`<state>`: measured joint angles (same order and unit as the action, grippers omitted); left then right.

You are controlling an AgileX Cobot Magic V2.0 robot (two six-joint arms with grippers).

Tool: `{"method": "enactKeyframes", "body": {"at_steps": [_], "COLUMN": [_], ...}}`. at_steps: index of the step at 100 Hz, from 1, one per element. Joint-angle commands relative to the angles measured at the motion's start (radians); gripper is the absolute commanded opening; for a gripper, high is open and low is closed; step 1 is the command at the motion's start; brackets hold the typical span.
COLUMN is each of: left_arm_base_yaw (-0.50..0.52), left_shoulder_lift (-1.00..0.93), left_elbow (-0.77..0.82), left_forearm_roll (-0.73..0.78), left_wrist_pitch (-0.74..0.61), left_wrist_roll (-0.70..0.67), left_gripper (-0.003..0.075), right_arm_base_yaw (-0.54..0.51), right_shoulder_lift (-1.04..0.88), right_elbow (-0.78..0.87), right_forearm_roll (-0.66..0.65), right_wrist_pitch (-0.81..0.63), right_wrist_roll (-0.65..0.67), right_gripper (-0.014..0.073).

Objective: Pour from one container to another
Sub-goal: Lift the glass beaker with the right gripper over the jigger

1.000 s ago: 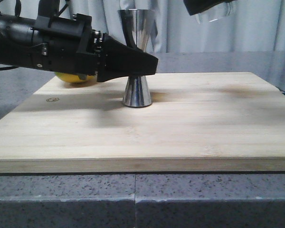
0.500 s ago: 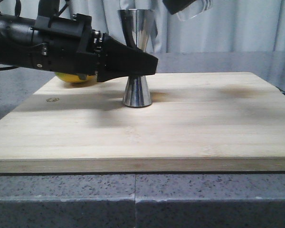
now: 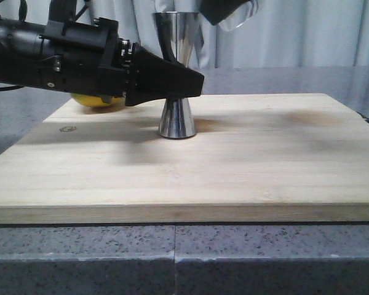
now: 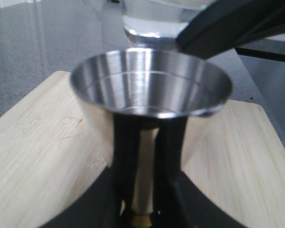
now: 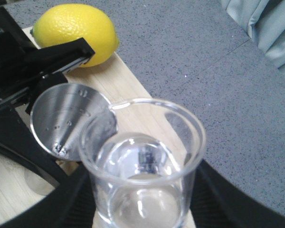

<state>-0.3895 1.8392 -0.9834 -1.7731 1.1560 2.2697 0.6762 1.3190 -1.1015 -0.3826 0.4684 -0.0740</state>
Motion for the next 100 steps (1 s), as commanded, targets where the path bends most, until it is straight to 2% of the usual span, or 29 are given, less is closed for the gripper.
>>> {"method": "enactKeyframes", "body": {"at_steps": [1, 100], "left_arm_base_yaw": [-0.007, -0.009], "left_shoulder_lift": [-0.044, -0.044], "left_elbow": [-0.026, -0.034], "left_forearm_roll": [-0.077, -0.077], "left_wrist_pitch": [0.095, 0.113], "left_wrist_roll": [-0.008, -0.01], "left_gripper": [0.0081, 0.0062], "right_arm_base_yaw": [0.0, 0.0], "right_shoulder_lift": [-0.026, -0.026], "right_elbow": [-0.038, -0.078], "right_forearm_roll": [-0.038, -0.098], "right_wrist_pitch": [-0.053, -0.012], "right_wrist_roll": [-0.012, -0.012], "right_gripper": [0.0298, 0.0298]}}
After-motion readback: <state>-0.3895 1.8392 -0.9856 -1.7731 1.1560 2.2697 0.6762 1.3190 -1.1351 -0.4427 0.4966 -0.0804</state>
